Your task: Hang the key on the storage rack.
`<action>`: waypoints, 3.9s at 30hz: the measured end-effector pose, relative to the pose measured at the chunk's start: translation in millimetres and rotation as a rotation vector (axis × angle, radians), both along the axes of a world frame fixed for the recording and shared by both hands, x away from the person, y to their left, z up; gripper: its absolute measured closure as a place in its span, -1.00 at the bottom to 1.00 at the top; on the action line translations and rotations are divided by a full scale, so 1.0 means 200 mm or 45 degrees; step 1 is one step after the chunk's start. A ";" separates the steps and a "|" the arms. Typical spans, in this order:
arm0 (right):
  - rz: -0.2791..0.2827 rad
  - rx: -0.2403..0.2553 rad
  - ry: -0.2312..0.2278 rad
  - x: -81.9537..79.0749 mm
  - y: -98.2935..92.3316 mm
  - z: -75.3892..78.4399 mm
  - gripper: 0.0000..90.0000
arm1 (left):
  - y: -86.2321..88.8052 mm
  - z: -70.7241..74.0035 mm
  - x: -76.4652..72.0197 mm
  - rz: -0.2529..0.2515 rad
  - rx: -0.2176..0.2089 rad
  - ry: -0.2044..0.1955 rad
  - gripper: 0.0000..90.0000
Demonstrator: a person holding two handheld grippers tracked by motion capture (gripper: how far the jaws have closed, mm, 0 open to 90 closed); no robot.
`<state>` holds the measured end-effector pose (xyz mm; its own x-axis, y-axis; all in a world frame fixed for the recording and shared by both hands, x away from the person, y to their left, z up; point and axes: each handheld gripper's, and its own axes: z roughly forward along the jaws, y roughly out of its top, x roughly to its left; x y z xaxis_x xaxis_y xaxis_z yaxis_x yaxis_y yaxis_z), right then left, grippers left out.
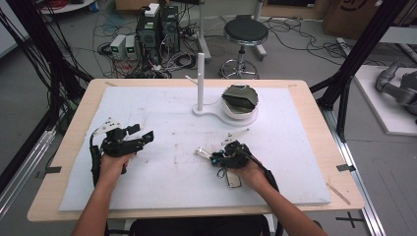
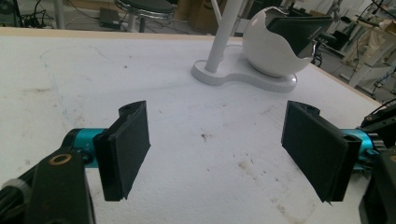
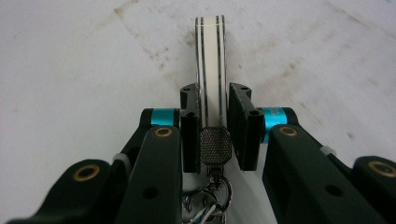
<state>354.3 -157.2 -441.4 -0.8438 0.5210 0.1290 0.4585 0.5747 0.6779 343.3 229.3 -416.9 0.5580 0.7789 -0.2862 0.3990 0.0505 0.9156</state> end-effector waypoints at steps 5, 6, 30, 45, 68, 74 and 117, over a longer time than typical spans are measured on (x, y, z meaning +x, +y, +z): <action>0.006 -0.004 -0.010 0.02 0.11 0.00 0.69 | 0.01 0.00 0.00 0.009 -0.005 0.001 -0.48; 0.006 -0.006 -0.017 0.03 0.13 0.00 0.69 | 0.01 0.00 0.00 0.007 -0.007 -0.001 -0.48; -0.072 -0.005 -0.116 0.12 0.44 0.00 0.44 | 0.02 0.00 0.00 0.017 -0.002 0.010 -0.39; -0.163 0.072 -0.198 0.07 -0.17 0.14 0.02 | -0.15 -0.01 0.05 -0.092 0.092 0.014 -0.38; -0.339 0.078 -0.269 0.00 -0.55 0.14 -0.01 | -0.37 -0.12 0.11 -0.088 0.296 0.244 -0.08; -0.349 0.089 -0.279 0.00 -0.56 0.15 0.00 | -0.39 -0.16 0.14 -0.069 0.317 0.308 0.03; -0.367 0.095 -0.283 -0.01 -0.59 0.15 0.01 | -0.84 -0.13 0.20 0.067 0.496 0.349 -0.10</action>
